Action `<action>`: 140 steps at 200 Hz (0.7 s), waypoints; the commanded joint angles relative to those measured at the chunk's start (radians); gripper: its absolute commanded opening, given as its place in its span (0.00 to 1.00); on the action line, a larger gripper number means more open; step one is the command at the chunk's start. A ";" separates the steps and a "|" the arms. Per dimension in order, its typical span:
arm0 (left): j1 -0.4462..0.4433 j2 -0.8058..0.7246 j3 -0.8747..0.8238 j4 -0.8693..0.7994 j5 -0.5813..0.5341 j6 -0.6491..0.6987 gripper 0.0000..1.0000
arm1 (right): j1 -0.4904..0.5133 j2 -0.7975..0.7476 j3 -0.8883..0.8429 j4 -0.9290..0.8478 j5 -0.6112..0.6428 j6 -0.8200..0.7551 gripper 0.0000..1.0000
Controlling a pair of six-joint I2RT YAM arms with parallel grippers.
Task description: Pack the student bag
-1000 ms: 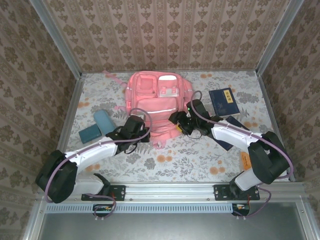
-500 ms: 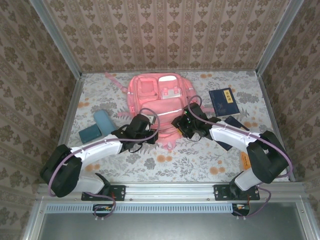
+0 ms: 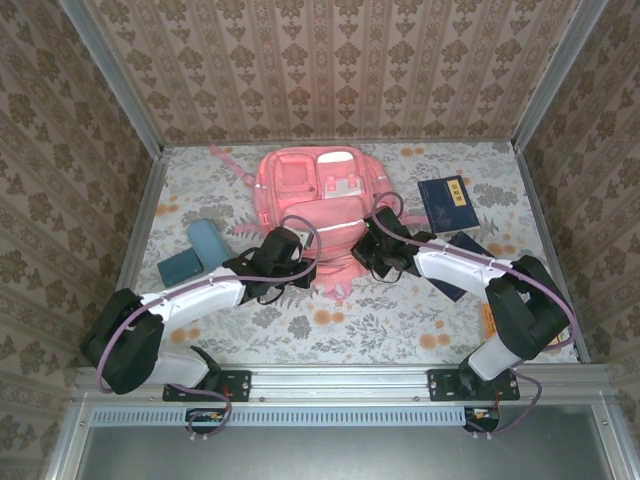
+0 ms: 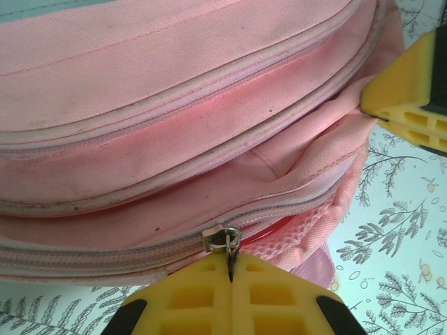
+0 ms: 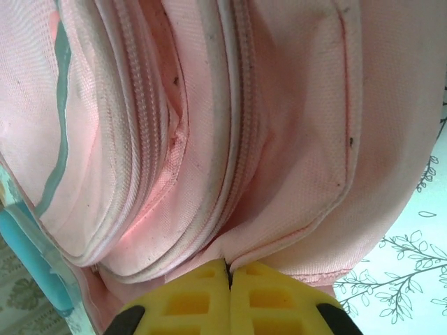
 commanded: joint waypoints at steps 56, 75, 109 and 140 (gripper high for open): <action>0.128 -0.101 0.008 -0.180 -0.087 0.152 0.00 | -0.063 -0.153 0.030 -0.156 0.158 -0.150 0.00; 0.164 -0.093 0.002 -0.171 -0.085 0.174 0.00 | -0.069 -0.165 0.037 -0.156 0.140 -0.174 0.00; 0.229 -0.049 0.015 -0.127 -0.103 0.201 0.00 | -0.078 -0.161 0.056 -0.147 0.095 -0.200 0.00; 0.312 0.000 0.030 -0.073 -0.076 0.237 0.00 | -0.087 -0.164 0.077 -0.155 0.062 -0.236 0.00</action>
